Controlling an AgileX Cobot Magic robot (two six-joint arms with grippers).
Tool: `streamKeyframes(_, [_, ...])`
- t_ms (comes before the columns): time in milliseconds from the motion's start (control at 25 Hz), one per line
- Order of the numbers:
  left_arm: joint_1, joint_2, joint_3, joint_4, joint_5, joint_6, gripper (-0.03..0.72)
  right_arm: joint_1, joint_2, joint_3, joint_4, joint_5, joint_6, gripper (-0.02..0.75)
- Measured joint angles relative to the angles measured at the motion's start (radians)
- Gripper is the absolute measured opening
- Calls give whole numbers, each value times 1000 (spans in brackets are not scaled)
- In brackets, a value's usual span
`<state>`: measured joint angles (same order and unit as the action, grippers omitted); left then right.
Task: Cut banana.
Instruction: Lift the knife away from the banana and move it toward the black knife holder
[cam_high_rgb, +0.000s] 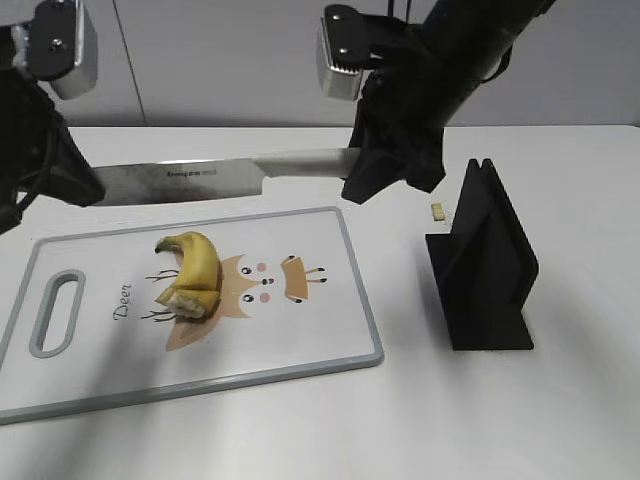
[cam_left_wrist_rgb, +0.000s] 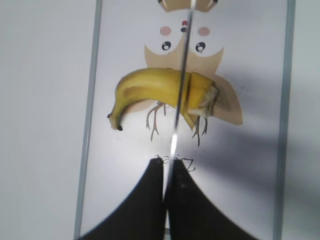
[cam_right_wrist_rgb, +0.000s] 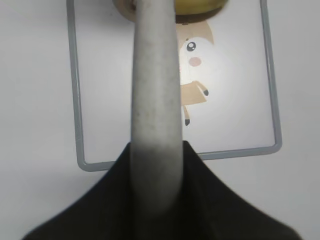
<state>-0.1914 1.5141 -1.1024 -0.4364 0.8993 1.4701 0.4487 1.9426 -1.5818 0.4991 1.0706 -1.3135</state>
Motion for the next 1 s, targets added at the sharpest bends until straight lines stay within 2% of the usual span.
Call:
streamKeyframes(280, [-1, -40, 0, -7, 0, 0, -13, 0, -34, 0, -5, 2, -18, 176])
streamKeyframes(360, [-2, -40, 0, -7, -9, -1, 8, 0, -34, 0, -5, 2, -33, 176])
streamKeyframes(440, [-1, -40, 0, -10, -34, -9, 78, -1, -34, 0, -5, 2, -53, 175])
streamKeyframes(680, [2, -41, 2, -3, -117, -18, 460, -9, -34, 0, -16, -3, -103, 175])
streamKeyframes(800, [4, -41, 5, -5, -186, -18, 537, -11, -34, 0, -14, -18, -101, 175])
streamKeyframes(1000, [4, -41, 8, -12, -284, -18, 559, -14, -36, -1, -5, -42, -88, 182])
